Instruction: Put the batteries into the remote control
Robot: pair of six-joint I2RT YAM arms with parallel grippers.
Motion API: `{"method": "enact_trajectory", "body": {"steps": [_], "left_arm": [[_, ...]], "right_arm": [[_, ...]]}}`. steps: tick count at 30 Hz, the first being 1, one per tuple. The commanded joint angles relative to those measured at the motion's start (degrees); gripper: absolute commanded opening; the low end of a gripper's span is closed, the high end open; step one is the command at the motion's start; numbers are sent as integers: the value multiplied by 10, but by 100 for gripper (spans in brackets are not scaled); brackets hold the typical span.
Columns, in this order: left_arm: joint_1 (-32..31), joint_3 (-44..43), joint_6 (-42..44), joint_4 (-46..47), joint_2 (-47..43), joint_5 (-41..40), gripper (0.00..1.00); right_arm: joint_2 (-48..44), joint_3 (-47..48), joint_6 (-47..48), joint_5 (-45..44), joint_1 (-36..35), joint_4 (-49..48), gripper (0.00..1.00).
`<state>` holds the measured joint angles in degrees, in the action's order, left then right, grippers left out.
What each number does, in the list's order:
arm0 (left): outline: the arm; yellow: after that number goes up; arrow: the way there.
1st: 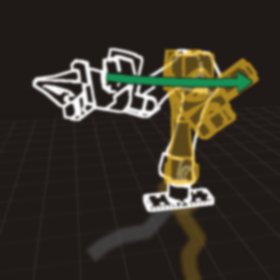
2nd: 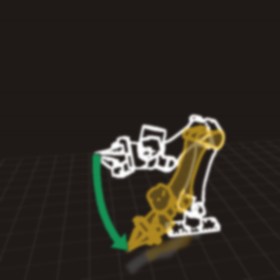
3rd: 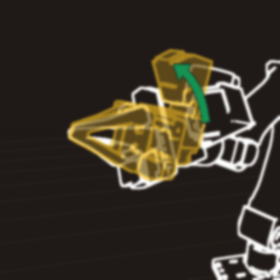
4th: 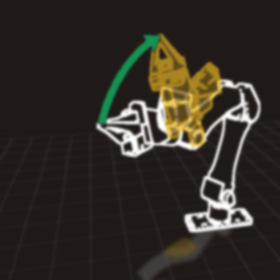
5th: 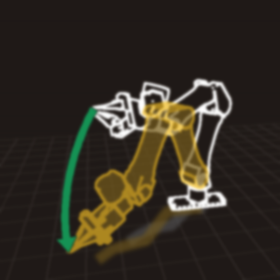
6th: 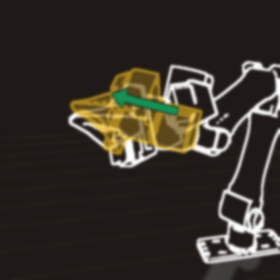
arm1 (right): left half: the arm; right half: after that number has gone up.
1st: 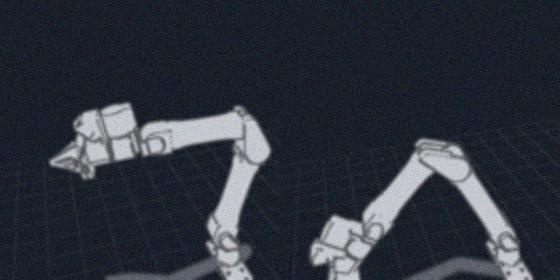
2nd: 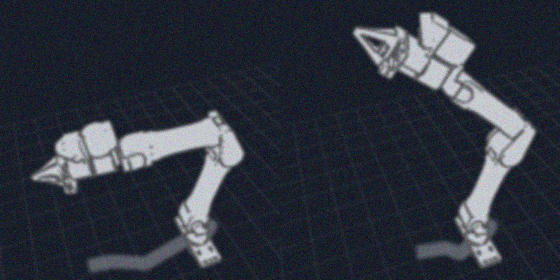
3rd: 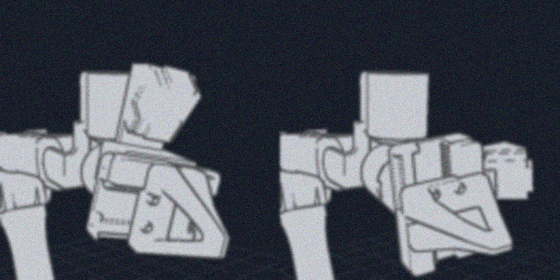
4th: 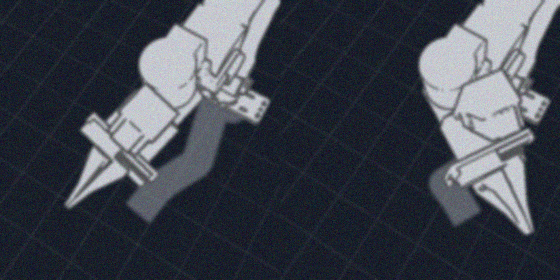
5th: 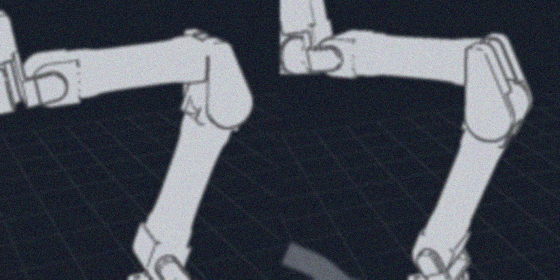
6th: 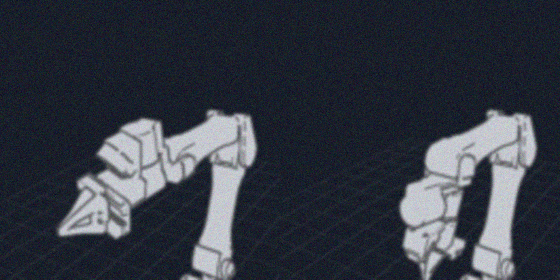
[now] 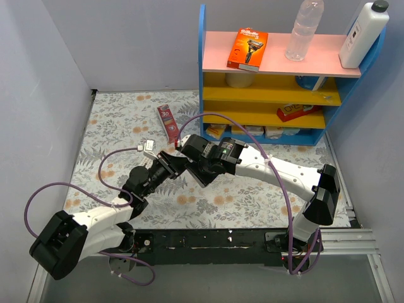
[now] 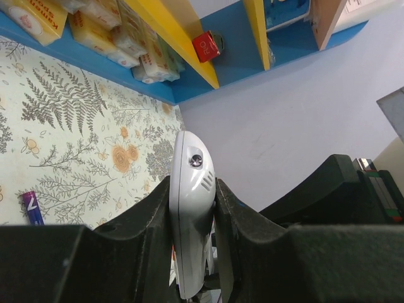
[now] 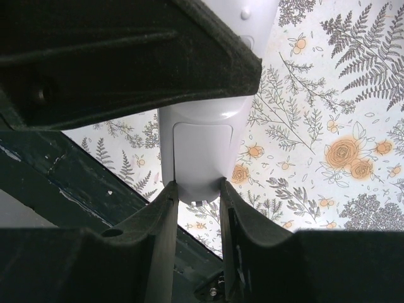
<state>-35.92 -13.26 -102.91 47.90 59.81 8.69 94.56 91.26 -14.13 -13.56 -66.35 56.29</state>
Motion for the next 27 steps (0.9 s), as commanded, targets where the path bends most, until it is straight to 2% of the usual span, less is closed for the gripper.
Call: {"method": "enact_trajectory", "body": {"steps": [1,3,16,23,27], "left_arm": [[-17,9,-55,7,-33,2,0],[-17,12,-61,-10,-39,-17,0],[-18,22,-102,-89,-63,-80,0],[-17,35,-112,-82,-68,-103,0],[-16,40,-115,-67,-69,-104,0]], "right_arm": [[-6,4,13,16,3,-76,32],[-6,5,17,20,3,-71,33],[-4,11,22,51,3,-60,54],[-21,30,-4,17,3,-61,67],[-78,-35,-57,-13,18,-125,78]]}}
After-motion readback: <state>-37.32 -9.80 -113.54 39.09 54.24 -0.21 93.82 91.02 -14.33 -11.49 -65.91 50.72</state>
